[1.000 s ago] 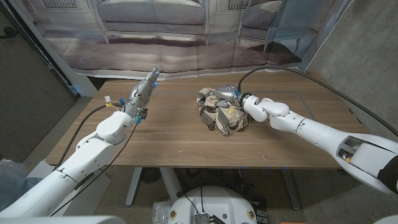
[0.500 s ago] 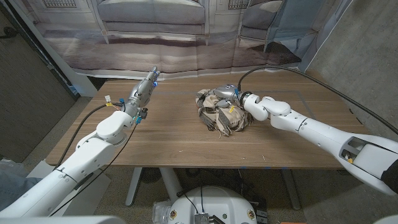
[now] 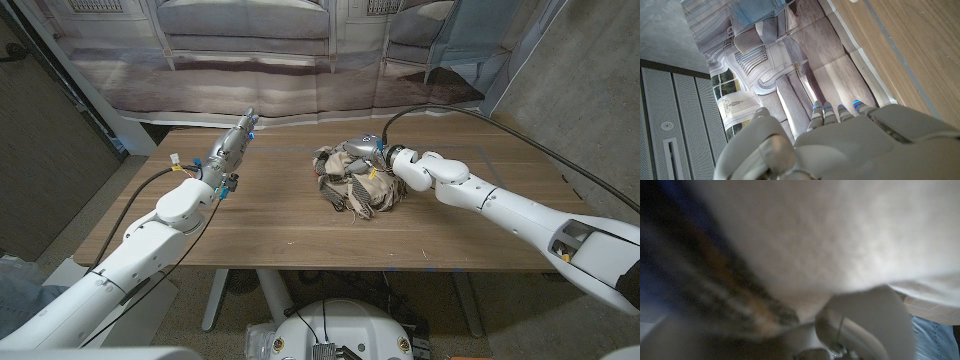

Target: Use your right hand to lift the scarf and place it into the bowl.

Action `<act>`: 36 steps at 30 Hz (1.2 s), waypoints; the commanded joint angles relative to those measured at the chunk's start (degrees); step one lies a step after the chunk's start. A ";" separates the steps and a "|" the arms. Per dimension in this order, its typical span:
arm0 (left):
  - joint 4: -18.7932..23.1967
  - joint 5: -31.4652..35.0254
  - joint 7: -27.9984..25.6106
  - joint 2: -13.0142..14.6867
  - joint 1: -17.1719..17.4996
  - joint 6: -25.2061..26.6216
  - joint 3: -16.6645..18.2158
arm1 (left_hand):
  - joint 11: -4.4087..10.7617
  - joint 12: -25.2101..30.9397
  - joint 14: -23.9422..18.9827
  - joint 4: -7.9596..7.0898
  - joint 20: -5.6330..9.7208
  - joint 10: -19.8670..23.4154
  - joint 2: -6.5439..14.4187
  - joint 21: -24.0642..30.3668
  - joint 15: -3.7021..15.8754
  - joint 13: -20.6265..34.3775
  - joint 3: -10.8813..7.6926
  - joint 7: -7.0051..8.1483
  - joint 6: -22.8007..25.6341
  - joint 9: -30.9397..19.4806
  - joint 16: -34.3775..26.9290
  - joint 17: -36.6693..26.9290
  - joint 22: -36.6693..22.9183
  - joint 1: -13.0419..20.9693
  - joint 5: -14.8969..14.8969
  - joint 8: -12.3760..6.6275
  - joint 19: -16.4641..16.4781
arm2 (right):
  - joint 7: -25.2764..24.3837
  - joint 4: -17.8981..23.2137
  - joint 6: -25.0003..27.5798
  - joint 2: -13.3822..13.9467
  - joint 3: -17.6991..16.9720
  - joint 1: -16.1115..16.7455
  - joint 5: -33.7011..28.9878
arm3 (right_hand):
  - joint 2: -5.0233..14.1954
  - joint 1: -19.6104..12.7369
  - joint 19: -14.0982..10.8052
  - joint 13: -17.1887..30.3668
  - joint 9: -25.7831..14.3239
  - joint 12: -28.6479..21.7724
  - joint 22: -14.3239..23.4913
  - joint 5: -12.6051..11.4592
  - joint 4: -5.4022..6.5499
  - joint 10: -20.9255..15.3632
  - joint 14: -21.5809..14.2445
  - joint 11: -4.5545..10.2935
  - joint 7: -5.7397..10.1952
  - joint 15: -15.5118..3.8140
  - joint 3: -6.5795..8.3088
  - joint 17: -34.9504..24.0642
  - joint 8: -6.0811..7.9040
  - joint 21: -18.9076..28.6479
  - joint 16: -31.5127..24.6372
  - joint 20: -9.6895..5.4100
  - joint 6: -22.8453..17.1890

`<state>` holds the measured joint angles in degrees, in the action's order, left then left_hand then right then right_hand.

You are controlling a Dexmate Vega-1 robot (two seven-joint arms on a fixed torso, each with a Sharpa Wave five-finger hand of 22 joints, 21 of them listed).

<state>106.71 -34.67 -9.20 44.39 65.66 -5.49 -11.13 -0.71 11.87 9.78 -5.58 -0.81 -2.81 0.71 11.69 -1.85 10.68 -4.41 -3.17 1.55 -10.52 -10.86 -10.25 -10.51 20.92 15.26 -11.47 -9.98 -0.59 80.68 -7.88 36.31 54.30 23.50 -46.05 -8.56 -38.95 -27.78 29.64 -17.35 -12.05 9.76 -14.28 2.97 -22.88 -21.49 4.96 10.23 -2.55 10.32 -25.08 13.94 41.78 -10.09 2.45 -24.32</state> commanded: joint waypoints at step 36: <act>-3.25 -0.65 1.93 -0.56 -2.42 -0.98 -1.08 | 0.18 -0.11 0.15 -0.19 -0.14 0.25 0.70 0.11 0.25 0.12 0.62 -0.02 0.33 -0.32 0.08 -0.25 -0.16 0.00 -0.21 -0.01 -5.99 | 8.03 11.23 3.04 3.10 -3.02 1.51 -5.98 | -0.04 0.85 4.50 -3.52 1.39 0.82 0.16 -5.02 -0.76 6.34 7.42 -1.88 -1.25 1.91 -2.41 5.47 -2.85 -6.10 0.16 5.31 5.61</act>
<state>104.23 -35.05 -7.69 43.83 63.73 -6.31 -12.07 -0.71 11.87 9.78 -5.67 -0.82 -2.81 0.71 11.69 -1.85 10.68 -4.04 -3.17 1.55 -10.52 -10.86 -10.25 -10.51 20.92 15.26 -11.47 -9.98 4.80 89.36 -5.77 38.86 51.88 24.81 -50.17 -9.18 -37.86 -23.58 26.28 -15.95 -11.30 9.74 -18.88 2.39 -17.12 -14.79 3.07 9.11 -0.69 8.06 -19.82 11.28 36.20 -10.09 7.48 -19.32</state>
